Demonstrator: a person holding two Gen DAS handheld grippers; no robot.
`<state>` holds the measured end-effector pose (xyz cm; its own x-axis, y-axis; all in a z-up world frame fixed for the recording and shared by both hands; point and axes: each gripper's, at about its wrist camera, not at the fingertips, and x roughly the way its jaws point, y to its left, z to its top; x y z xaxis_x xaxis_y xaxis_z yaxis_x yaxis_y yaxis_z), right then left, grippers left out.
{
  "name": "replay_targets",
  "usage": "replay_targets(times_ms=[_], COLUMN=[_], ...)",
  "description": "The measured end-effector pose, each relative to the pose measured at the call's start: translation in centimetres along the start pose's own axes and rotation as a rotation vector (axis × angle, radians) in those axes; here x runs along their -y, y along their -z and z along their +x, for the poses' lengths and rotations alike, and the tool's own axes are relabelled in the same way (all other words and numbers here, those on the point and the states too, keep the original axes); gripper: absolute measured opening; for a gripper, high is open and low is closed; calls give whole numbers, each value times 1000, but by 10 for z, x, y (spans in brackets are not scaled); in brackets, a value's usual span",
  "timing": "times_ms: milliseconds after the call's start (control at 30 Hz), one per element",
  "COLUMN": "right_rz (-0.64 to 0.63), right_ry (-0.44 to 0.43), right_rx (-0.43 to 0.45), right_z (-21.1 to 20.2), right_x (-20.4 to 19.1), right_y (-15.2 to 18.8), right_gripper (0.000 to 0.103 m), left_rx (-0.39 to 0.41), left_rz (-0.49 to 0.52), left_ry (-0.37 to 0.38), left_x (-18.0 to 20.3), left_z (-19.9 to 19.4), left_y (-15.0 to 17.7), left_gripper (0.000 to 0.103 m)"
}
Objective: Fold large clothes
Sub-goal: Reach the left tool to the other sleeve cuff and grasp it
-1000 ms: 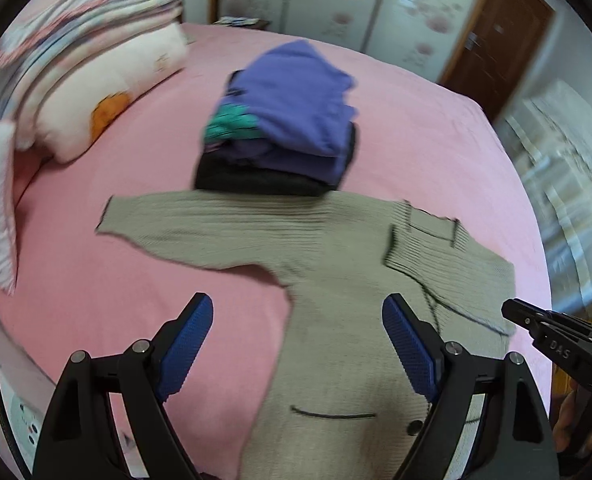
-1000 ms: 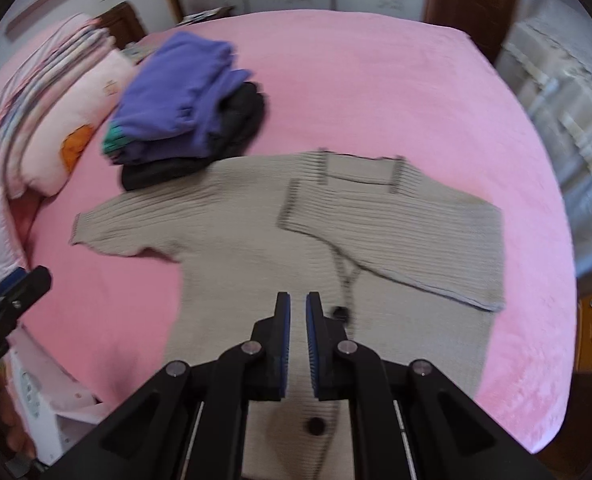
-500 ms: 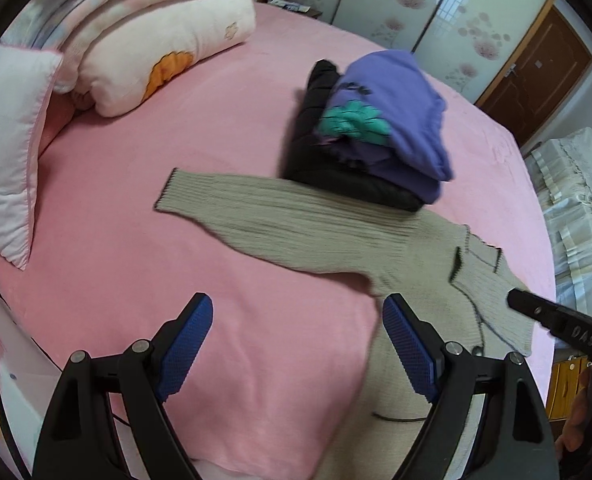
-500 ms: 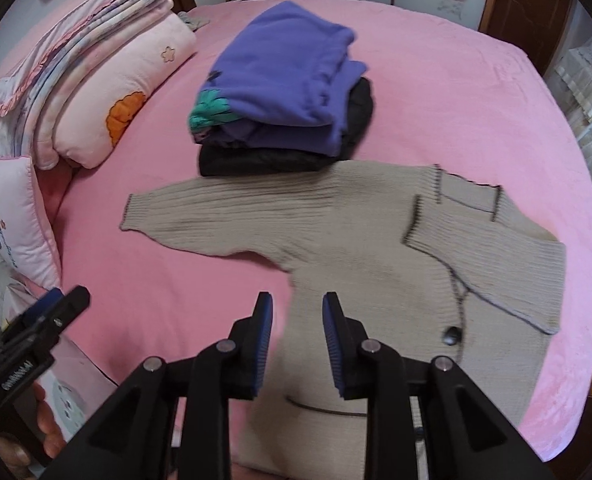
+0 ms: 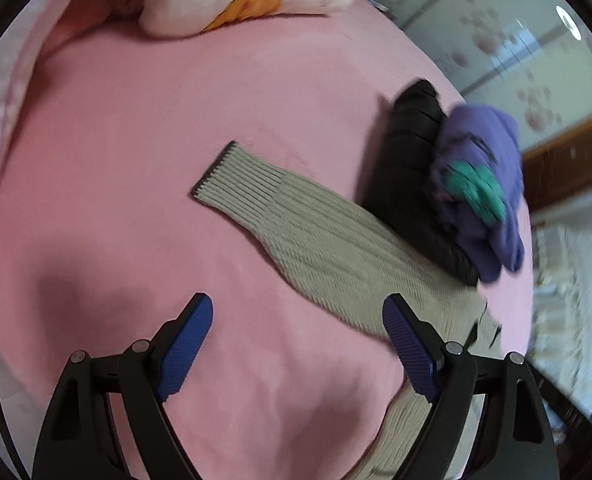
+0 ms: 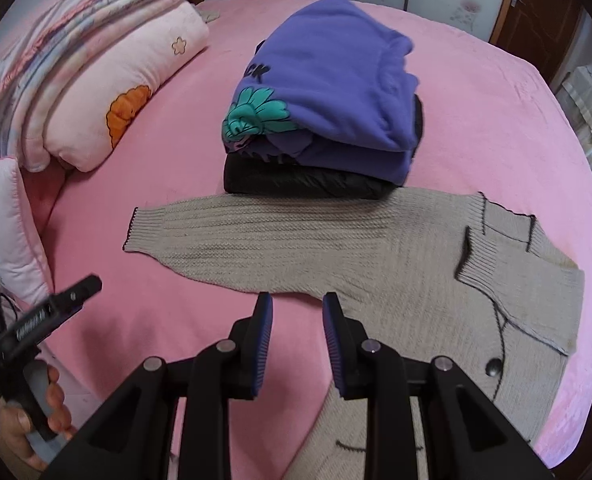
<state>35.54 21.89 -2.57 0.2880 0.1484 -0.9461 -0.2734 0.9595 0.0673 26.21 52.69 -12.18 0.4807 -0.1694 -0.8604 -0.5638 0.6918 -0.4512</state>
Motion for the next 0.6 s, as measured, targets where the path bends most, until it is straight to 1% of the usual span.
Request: replay_targets(times_ms=[67,233,300,367,433,500,533,567,600], right_rz=[5,15,18,19,21,16,12,11,9], right_ry=[-2,-5,-9,-9,-14,-11,-6,-3,1], right_rx=[-12,-43,-53,-61,-66,-73,-78,-82,-87], right_z=[17,53,65,74,78,82,84,85,86], right_x=[-6,-16,-20,-22,-23,-21,-20,-19,-16], right_y=[-4,-8,-9,-9,-8,-5,-3,-3,-1], right_gripper=[26,26,26,26,26,26,26,26,26], left_rx=[-5,-46,-65,-83,-93,-97,-98,-101,-101], left_rz=[-55,-152,-185,-215,-239,-245,-242,-236,-230], left_ry=[5,25,50,77,104,121,131,133,124], left_x=[-16,-40,-47,-51,-52,-50,-47,-43,-41], left_z=[23,77,98,116,135,147,153,158,163], left_y=[-10,-25,-29,-32,-37,-41,-43,-45,-46], left_gripper=[86,84,79,69,63,54,44,39,37])
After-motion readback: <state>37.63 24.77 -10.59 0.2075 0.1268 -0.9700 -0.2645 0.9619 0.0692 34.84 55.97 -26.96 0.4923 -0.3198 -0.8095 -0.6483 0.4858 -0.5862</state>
